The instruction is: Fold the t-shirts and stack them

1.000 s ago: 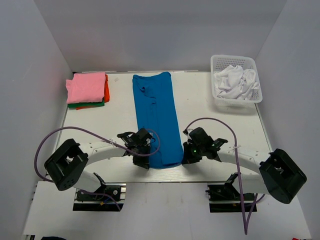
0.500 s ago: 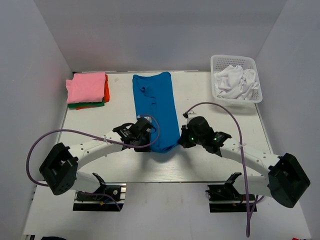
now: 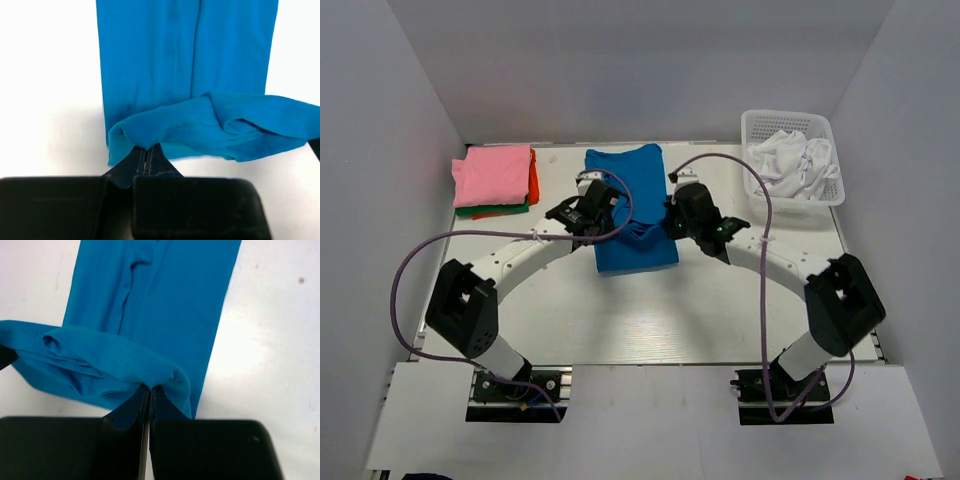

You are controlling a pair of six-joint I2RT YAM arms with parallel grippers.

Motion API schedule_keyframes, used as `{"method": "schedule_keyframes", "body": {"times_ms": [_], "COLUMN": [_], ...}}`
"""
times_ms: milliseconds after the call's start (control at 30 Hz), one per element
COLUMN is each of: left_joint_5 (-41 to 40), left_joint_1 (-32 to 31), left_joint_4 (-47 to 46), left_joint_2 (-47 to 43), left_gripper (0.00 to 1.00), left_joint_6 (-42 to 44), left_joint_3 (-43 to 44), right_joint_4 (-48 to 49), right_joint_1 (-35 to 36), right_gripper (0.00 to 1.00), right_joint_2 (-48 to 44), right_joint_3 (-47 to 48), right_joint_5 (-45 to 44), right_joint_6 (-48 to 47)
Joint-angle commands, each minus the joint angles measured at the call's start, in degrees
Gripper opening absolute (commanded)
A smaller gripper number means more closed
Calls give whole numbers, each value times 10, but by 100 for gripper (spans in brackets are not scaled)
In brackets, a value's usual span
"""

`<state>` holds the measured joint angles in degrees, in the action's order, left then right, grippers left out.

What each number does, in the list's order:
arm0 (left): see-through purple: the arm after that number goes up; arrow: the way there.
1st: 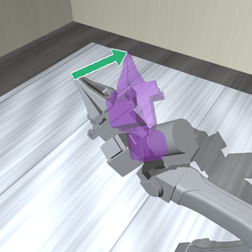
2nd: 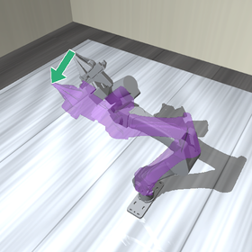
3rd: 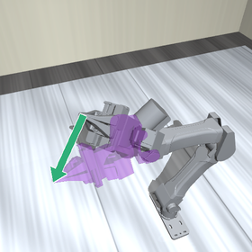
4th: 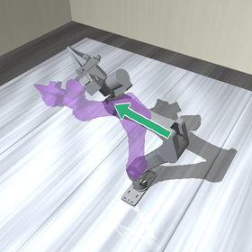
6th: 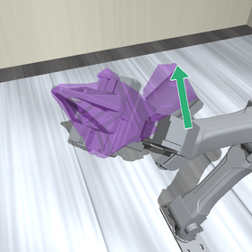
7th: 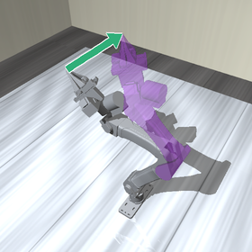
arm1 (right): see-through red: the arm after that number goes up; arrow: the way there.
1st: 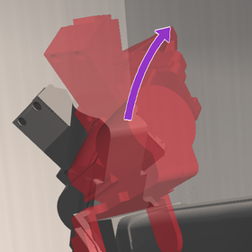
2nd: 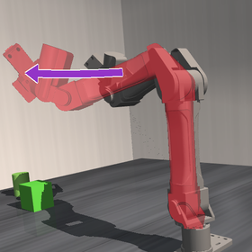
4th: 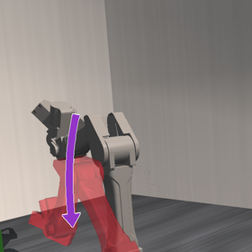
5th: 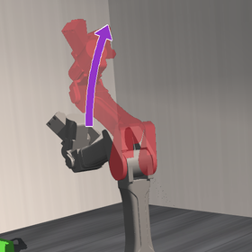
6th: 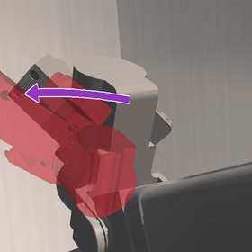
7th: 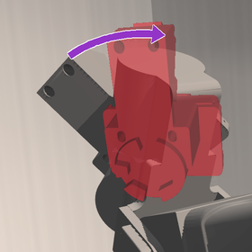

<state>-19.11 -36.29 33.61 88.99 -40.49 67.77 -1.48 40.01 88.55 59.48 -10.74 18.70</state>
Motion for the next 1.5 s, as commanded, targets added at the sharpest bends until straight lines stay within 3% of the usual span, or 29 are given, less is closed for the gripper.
{"method": "schedule_keyframes", "body": {"times_ms": [0,200,333,867,933,1000,1067,1100,1133,1167,1300,1433,1467], "left_joint_5": [-10,45,37,123,129,123,123,116,116,116,133,167,184], "left_joint_1": [24,66,92,156,162,168,173,178,178,184,189,181,173], "left_joint_4": [-34,-86,-80,-103,-103,-97,-84,-84,-84,-84,-85,-99,-99], "left_joint_2": [27,117,160,253,269,281,289,290,290,283,240,164,147], "left_gripper": [0,0,0,2,12,28,74,96,100,100,100,100,100], "left_joint_6": [44,82,82,89,95,96,96,96,96,90,90,90,90], "left_joint_3": [49,114,148,209,220,242,262,275,275,281,243,128,104], "right_joint_4": [36,29,26,16,-7,-19,-39,-51,-51,-51,-46,-34,-23], "right_joint_1": [-21,-47,-64,-105,-108,-109,-115,-118,-119,-120,-118,-116,-118], "right_gripper": [0,0,0,0,0,25,57,63,82,90,90,90,90], "right_joint_2": [35,129,178,328,339,362,378,383,381,377,319,249,224], "right_joint_3": [70,165,211,334,362,379,419,432,435,434,376,279,217], "right_joint_5": [1,19,37,100,101,100,119,116,116,119,130,142,144], "right_joint_6": [-33,-61,-65,-51,-51,-50,-47,-45,-41,-42,-42,-20,-12]}}
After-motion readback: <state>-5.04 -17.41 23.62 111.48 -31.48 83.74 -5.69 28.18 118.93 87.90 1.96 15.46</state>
